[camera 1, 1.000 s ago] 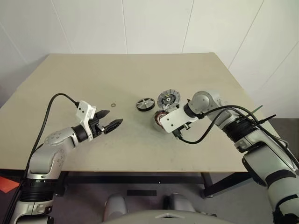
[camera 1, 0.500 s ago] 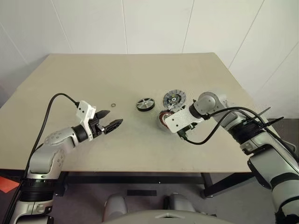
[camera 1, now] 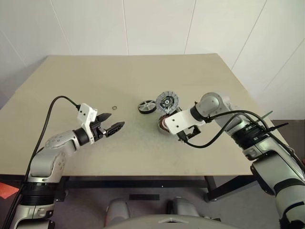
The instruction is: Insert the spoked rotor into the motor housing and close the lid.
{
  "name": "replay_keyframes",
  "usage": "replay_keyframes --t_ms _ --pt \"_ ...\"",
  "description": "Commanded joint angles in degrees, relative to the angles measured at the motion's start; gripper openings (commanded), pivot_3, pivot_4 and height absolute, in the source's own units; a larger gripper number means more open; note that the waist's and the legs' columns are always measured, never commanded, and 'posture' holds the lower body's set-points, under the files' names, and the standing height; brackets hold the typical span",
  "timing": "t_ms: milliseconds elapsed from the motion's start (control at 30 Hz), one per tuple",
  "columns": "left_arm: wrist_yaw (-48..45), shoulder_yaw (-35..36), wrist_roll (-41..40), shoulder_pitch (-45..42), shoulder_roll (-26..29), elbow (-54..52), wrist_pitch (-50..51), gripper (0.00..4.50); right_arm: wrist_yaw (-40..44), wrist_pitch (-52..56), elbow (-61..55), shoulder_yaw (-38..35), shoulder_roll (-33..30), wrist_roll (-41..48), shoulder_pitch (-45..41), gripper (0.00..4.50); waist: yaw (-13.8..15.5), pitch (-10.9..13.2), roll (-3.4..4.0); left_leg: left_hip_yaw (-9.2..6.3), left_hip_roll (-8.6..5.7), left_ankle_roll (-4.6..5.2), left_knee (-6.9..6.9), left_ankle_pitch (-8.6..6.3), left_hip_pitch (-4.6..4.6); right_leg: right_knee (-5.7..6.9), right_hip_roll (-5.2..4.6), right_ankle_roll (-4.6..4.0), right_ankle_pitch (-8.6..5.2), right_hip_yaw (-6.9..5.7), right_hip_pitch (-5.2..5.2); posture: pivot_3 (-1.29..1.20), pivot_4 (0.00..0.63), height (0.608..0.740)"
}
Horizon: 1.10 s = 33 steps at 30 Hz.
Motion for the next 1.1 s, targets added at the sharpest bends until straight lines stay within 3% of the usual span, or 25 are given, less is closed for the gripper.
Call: replay_keyframes --t_ms 33,167,333,467,567,633,700,900,1100 --pt "-0.5 1.3 0.2 -0.6 0.7 -0.5 -1.5 4.5 0.4 7.7 -7.2 -5.1 1.1 5.5 -1.1 4.49 0.0 0.0 0.0 0.0 0.0 0.0 0.0 0.0 0.01 0.0 0.0 0.0 0.0 0.0 0.0 0.0 0.0 0.74" --pt "-0.8 1.1 0.5 -0.9 0.6 0.6 -2.3 4.5 -6.9 27.9 -12.5 -11.9 8.5 11.9 -2.8 4.49 -0.1 0.0 0.01 0.0 0.01 -0.02 -0.01 0.01 0.06 0.04 0.02 0.0 0.0 0.02 0.01 0.0 0.0 0.74" --pt "-1.4 0.7 0.9 -1.3 0.6 1.8 -3.0 4.5 -28.2 62.8 -10.4 -26.8 25.5 17.6 -6.1 4.49 -0.2 0.0 0.04 0.0 0.11 -0.39 -0.12 0.22 0.19 0.09 0.2 -0.03 0.02 0.08 0.0 0.0 0.0 0.74" --pt "-2.2 0.6 1.4 -2.0 0.9 2.9 -3.3 4.5 -39.8 77.1 -10.7 -36.4 34.1 20.1 -5.6 4.49 0.6 0.0 0.04 -0.02 0.1 -0.45 -0.2 0.25 0.34 -0.03 0.19 -0.03 0.02 0.07 0.01 0.0 0.0 0.74" --pt "-2.7 0.6 1.6 -2.7 1.2 3.8 -3.5 4.5 -41.8 69.5 -15.5 -28.8 32.6 18.7 0.1 4.49 1.1 0.0 0.04 -0.02 0.08 -0.48 -0.25 0.25 0.33 -0.13 0.18 -0.03 0.02 0.06 0.01 0.0 0.0 0.74" --pt "-3.0 0.5 1.7 -3.1 1.3 4.2 -3.6 4.5 -41.7 58.5 -17.6 -19.0 27.6 14.2 3.9 4.49 1.4 0.1 0.11 -0.02 0.08 -0.5 -0.32 0.26 0.35 -0.19 0.18 -0.01 0.02 0.04 0.02 0.0 0.0 0.74" --pt "-3.2 0.5 1.8 -3.4 1.4 4.5 -3.6 4.5 -41.2 53.3 -18.0 -15.0 25.2 13.5 5.2 4.49 1.4 0.1 0.19 -0.01 0.08 -0.52 -0.34 0.26 0.34 -0.21 0.18 0.01 0.03 0.05 0.01 0.0 0.0 0.74" --pt "-3.2 0.9 1.9 -3.0 1.5 4.1 -3.6 4.5 -42.1 63.9 -18.3 -19.8 29.7 22.3 3.9 4.49 1.1 0.1 0.2 0.0 0.1 -0.79 -0.61 0.43 0.47 -0.03 0.25 0.01 0.02 0.15 0.03 0.0 0.0 0.74" --pt "-2.7 1.5 1.8 -1.5 1.5 3.1 -3.5 4.5 -51.6 77.9 -13.3 -34.0 39.8 28.5 -0.5 4.49 1.3 0.1 0.2 0.0 0.08 -1.13 -1.05 0.66 0.6 -0.04 0.26 -0.01 0.0 0.14 0.0 0.0 0.0 0.74"
